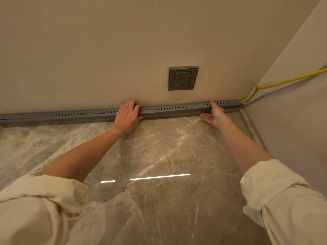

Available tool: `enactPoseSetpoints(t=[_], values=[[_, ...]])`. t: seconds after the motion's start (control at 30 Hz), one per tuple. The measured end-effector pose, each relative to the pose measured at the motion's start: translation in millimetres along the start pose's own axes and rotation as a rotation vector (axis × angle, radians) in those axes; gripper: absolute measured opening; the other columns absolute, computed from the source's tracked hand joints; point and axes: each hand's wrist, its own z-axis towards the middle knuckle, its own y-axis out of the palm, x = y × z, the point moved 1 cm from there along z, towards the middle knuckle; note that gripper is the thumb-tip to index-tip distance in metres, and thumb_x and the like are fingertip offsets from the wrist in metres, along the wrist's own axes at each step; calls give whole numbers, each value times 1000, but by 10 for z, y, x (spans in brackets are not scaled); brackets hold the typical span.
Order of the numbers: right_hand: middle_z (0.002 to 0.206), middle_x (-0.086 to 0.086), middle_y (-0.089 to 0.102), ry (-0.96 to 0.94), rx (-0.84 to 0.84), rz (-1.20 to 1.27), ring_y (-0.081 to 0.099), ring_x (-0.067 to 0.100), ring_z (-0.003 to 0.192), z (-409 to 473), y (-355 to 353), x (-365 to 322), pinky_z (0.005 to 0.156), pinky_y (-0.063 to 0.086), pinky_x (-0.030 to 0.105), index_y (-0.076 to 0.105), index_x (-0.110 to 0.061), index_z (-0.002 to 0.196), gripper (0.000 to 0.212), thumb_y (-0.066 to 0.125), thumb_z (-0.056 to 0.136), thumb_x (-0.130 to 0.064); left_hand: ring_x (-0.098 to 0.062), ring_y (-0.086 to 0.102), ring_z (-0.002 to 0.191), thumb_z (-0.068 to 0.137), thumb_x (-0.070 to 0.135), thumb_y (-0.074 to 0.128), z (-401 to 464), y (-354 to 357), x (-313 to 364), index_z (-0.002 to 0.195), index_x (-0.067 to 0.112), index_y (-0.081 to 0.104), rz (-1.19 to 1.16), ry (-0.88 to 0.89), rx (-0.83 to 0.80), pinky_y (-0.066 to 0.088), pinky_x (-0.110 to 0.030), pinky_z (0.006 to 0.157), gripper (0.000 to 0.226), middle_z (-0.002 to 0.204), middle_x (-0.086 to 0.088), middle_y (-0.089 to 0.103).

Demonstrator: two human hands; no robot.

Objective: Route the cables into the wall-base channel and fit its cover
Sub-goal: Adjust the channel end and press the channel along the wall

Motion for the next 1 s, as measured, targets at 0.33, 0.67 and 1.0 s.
enactPoseSetpoints(t=[0.33, 0.67, 1.0], values=[[120, 22, 50, 41, -44, 17, 64, 29, 82, -211, 134, 142, 77, 56, 35, 36, -13, 134, 54, 55, 91, -40, -33, 49, 104, 85, 41, 61, -84, -5, 7, 113, 2, 51, 34, 47, -45, 39, -42, 92, 49, 115, -17, 51], [88, 16, 67, 118, 43, -308, 64, 25, 63, -419, 25, 172, 50, 49, 28, 47, -7, 121, 53, 42, 93, -51, -30, 50, 101, 86, 56, 52, -84, -7, 83, 112, 4, 51, 4, 95, -68, 41, -42, 92, 58, 111, -15, 52], [66, 10, 62, 156, 125, -681, 53, 18, 51, -437, -189, 209, 49, 39, 24, 56, -2, 71, 57, 23, 99, -39, -28, 51, 101, 83, 63, 50, -134, -15, 164, 116, 8, 49, -30, 134, -97, 41, -40, 91, 64, 111, -12, 52]])
